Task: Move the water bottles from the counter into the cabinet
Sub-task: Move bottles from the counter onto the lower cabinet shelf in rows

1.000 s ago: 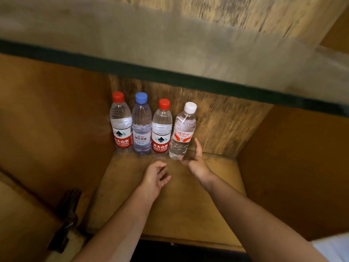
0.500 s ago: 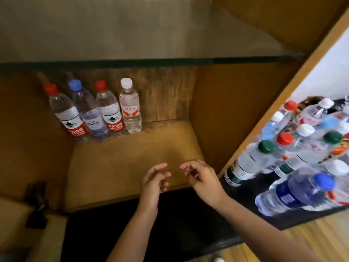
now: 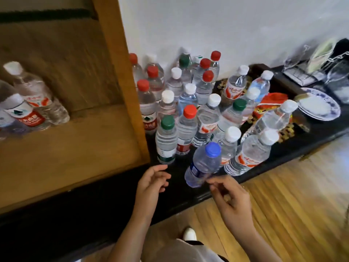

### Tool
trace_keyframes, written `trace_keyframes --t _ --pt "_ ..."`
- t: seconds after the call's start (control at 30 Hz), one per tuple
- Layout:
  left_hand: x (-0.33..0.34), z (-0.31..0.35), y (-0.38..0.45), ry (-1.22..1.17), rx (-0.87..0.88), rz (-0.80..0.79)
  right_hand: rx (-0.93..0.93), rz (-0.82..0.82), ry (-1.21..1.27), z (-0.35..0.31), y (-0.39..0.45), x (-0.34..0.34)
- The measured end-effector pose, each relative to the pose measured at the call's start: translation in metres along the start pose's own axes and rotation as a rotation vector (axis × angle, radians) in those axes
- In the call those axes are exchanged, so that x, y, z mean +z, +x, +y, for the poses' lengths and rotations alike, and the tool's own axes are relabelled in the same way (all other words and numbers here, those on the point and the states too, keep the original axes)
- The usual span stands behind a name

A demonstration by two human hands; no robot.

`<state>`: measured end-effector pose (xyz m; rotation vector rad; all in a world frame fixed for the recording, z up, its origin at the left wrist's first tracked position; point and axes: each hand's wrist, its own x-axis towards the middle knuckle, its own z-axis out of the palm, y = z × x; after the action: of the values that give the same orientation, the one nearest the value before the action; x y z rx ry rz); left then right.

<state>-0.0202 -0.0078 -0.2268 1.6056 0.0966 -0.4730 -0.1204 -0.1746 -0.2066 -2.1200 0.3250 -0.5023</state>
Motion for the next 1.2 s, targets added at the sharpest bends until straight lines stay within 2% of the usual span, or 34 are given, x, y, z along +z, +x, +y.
trace_keyframes --t 0.17,0.33,0.5,0.63,0.8,1.0,1.2 --pt "0.053 0.001 0.0 0.021 0.096 -0.069 0.071 0.193 -0.036 0.047 0.005 -0.047" --pt "0.078 0.002 0.001 0.065 0.149 -0.164 0.165 0.342 0.097 0.075 0.024 -0.066" --pt "0.099 0.004 0.004 0.009 0.177 -0.154 0.179 0.063 0.193 0.093 0.06 -0.071" --pt "0.107 0.003 0.004 -0.001 0.225 -0.07 0.147 -0.037 0.252 0.108 0.076 -0.072" --pt "0.113 0.001 0.005 0.032 0.266 0.007 0.197 -0.038 0.219 0.115 0.079 -0.069" --pt "0.113 0.003 0.007 0.064 0.297 0.061 0.243 0.048 0.285 0.105 0.07 -0.065" --pt "0.071 -0.005 -0.012 0.089 0.285 0.072 0.255 0.035 0.281 0.075 0.043 -0.065"
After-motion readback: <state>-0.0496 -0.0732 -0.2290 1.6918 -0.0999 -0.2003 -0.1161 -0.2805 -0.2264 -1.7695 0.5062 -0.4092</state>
